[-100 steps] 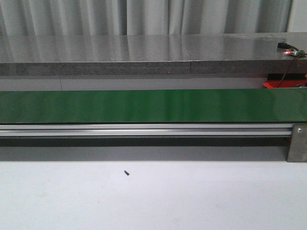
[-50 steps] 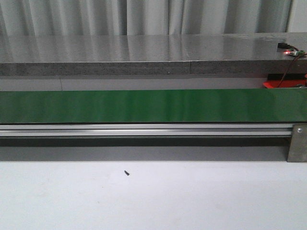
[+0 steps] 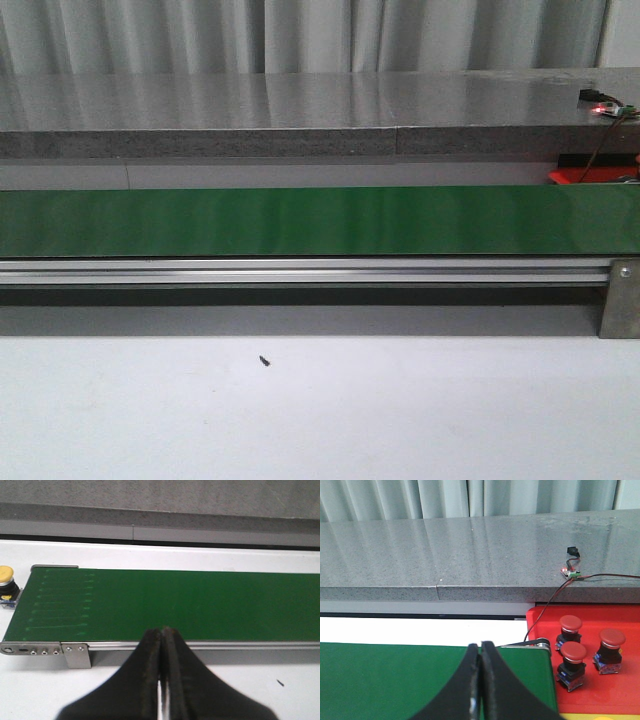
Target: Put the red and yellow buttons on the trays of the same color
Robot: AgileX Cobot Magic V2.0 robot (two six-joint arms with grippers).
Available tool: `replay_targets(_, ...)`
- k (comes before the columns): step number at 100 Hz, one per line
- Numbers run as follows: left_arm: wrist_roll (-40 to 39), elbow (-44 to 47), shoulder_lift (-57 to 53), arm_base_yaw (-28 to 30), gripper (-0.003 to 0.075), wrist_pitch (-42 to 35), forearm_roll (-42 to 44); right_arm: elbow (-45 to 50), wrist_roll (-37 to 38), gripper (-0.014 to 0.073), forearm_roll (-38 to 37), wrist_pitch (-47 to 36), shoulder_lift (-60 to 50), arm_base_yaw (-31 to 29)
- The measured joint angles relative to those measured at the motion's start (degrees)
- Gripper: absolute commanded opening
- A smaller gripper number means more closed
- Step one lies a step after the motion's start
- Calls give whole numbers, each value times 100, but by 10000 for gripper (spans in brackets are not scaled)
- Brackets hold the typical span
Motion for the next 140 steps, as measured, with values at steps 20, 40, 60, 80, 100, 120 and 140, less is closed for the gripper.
replay_targets(20,-94,-15,550,496,-20,-581,0,0,0,-57,0,0,0,0)
replay_targets(40,-104,-245,1289,1051,-20,-710,144,0,-8,-57,4,0,0,0)
replay_targets(60,-335,-949,2239,1168,-11,-723,191,0,-8,-57,4,0,0,0)
replay_targets(80,-397,-1842,3341,1628,193,-474,191,0,-12,-57,4,0,0,0)
replay_targets(100,-414,-2573,4299,1901,526,-268,131,0,-21,-57,17,0,0,0)
replay_targets(120,-437,-3229,5148,1906,556,93,116,0,-21,-57,26,0,0,0)
replay_targets(140,-770,-3879,6073,1906,556,271,214,0,-21,-57,26,0,0,0)
